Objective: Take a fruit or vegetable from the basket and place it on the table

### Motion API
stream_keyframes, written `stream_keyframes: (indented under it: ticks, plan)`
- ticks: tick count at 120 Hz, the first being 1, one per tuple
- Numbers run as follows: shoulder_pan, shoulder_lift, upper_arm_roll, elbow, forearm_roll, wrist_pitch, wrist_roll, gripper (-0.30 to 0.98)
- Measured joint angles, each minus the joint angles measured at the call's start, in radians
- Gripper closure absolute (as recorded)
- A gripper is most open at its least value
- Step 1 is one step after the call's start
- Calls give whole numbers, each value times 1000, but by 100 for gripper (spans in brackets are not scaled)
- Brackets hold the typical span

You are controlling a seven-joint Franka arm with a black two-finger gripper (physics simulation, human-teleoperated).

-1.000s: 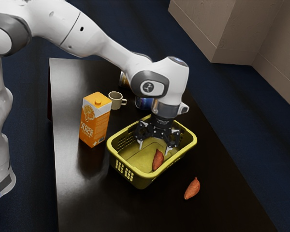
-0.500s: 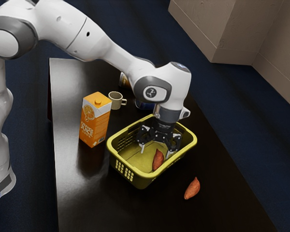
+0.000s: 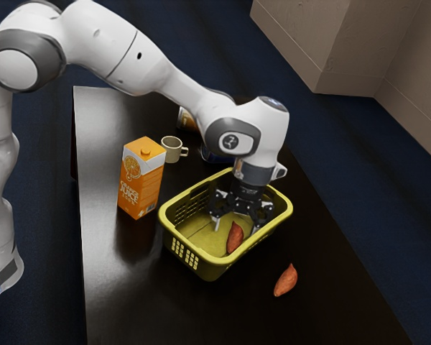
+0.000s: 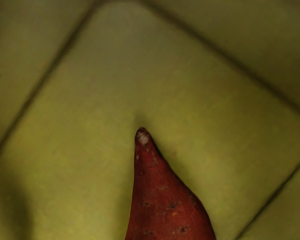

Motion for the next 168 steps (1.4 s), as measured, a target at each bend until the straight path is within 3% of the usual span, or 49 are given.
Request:
stream_keyframes:
  ticks: [41,68,90,111,128,144,168]
  plan:
    - [4,13,2,-11,-7,37,9,10]
    - [5,15,2,-13,-11,47,12,3]
    - [5,13,2,-12,-9,49,11,13]
    - [-1,11,1,-9,-8,45,12,32]
    - [-1,10,0,-9,-9,42,17,32]
    - [-8,3,0,-8,-9,38,25,49]
    - [-8,-26,1,-8,-9,23,37,53]
